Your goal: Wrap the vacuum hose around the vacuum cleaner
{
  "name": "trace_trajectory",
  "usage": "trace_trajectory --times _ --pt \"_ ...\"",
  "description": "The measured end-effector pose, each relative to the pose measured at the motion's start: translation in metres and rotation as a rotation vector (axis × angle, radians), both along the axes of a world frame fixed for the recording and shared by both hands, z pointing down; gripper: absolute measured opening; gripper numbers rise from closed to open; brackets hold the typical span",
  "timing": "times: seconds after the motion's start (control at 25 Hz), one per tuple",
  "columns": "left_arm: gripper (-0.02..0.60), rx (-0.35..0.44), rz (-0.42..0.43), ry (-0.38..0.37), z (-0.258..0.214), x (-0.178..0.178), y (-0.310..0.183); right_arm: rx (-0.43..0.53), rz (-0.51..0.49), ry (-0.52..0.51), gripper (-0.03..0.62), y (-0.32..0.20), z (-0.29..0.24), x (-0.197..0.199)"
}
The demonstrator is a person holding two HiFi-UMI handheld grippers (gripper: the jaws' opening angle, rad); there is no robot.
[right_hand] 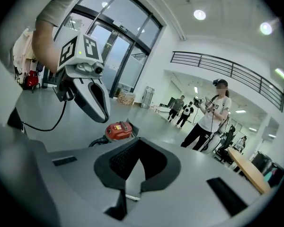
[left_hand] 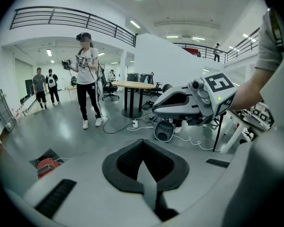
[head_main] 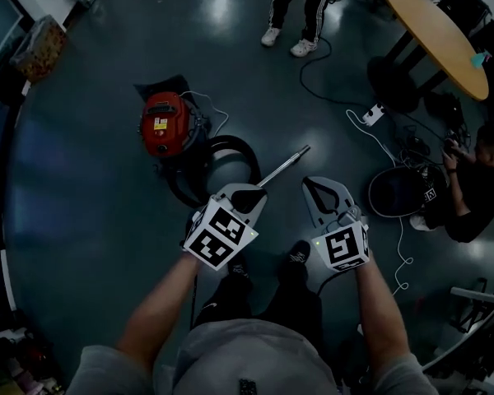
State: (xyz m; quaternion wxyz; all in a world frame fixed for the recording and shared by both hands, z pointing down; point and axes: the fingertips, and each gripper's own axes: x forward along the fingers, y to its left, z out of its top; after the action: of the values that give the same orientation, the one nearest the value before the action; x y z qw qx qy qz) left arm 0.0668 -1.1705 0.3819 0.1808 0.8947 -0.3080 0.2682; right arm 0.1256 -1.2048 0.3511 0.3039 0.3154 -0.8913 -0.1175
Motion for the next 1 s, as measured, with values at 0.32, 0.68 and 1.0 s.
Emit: trace_trajectory --times 0.32,0.68,1.0 --pt "0.006 0.058 -0.007 0.054 -0.065 -0.002 0.008 -0.004 0.178 -0.145 0.003 0.011 -0.057 0.026" --pt "0.006 0.131 -0.005 0.069 -0.113 -0.008 0.011 0.089 0.238 -0.201 0.003 -0.003 -0.107 0.038" --pt "0.006 0.181 -0.06 0.071 -0.14 -0.02 -0.006 0.019 0.286 -0.445 0.003 0.004 -0.129 0.0"
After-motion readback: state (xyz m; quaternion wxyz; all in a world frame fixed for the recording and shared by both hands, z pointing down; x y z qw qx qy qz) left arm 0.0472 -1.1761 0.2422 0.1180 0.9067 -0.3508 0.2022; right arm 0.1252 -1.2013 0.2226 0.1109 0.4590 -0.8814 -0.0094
